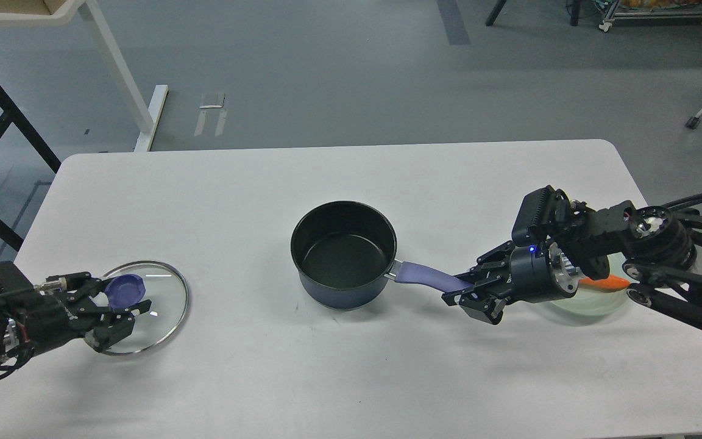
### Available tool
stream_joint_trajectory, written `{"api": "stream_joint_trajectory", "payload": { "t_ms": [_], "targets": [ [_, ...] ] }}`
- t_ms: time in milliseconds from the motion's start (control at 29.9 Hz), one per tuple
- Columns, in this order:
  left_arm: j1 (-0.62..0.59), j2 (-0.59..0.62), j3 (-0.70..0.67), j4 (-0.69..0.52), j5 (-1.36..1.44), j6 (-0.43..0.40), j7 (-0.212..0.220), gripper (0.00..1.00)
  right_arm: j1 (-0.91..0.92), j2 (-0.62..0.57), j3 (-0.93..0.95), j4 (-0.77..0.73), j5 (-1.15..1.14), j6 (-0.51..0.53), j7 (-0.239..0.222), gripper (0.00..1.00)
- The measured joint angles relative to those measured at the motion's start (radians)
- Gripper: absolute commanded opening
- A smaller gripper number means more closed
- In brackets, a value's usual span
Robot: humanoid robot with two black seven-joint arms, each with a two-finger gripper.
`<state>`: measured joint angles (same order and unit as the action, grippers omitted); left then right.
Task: Open pot lid
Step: 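Carry the lid beside the pot and lower it onto the table, then open the left gripper, release the lid, and raise the left arm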
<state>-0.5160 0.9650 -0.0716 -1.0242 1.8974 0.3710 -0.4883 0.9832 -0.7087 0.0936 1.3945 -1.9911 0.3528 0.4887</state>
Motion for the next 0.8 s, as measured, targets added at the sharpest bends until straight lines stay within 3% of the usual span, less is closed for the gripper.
{"api": "stream_joint_trajectory", "payload": {
  "t_ms": [134, 368, 802],
  "targets": [
    [0.002, -0.001, 0.0, 0.003, 0.0, 0.0, 0.0, 0.74, 0.0, 0.0, 0.0, 0.0, 0.0, 0.0, 0.0, 0.37],
    [0.005, -0.002, 0.002, 0.009, 0.0, -0.001, 0.0, 0.97, -0.001, 0.0, 0.002, 0.0, 0.0, 0.0, 0.0, 0.38],
    [0.001, 0.005, -0.011, -0.013, -0.102, 0.001, -0.001, 0.99, 0.0, -0.002, 0.003, 0.001, 0.0, 0.0, 0.0, 0.38]
  ]
}}
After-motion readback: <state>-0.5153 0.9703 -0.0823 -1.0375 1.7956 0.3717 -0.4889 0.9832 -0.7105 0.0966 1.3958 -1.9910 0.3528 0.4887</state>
